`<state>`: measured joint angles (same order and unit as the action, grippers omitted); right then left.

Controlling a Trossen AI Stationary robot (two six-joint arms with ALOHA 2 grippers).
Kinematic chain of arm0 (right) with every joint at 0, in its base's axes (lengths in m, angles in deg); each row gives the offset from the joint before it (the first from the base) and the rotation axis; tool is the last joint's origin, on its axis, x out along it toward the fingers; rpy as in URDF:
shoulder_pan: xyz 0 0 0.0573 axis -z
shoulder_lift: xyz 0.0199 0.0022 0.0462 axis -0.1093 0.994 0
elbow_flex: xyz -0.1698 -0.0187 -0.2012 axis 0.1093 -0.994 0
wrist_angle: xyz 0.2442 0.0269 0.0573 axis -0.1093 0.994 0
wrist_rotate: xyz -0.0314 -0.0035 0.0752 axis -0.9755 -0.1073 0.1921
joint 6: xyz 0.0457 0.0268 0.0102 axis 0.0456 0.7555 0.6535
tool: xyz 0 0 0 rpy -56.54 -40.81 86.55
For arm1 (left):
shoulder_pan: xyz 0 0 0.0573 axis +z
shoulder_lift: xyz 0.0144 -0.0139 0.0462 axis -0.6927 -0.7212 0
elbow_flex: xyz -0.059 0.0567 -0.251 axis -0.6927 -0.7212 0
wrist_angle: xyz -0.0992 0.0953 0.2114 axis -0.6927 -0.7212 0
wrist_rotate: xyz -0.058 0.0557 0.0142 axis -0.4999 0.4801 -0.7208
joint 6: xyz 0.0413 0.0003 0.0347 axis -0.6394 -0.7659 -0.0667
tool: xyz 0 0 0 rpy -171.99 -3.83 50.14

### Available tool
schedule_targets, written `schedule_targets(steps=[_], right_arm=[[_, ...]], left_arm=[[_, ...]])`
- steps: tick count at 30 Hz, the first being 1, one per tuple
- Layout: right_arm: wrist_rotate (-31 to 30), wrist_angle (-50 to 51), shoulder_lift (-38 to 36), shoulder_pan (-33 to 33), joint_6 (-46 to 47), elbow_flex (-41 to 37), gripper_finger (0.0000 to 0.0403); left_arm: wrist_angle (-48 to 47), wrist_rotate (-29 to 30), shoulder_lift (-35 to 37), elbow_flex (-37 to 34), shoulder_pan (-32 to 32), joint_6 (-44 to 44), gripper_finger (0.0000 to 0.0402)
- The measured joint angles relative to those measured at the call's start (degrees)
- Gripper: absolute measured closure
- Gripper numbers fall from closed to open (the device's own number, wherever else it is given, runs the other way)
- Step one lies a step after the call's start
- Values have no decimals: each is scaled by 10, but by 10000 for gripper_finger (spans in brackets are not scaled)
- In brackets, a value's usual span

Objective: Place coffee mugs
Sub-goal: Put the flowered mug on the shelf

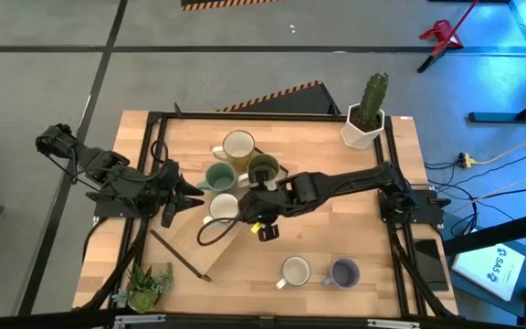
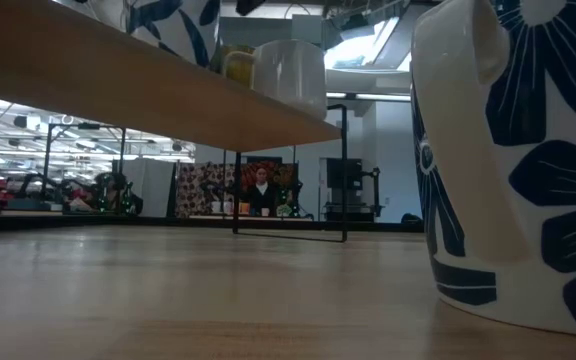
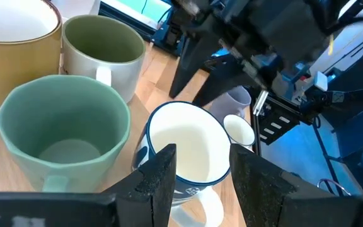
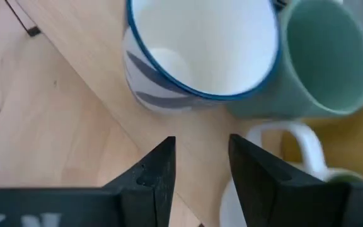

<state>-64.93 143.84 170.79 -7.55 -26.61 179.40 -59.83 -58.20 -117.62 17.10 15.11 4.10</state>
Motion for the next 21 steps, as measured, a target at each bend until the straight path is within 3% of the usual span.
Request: schedule_targets(steps=[9,21], right_arm=[[32,-159,0,0,-61,-48,269],[71,-231,14,7,-152,-52,269]], left_arm=[[0,-18,0,0,0,3,260],[0,-19,0,0,0,1,260]])
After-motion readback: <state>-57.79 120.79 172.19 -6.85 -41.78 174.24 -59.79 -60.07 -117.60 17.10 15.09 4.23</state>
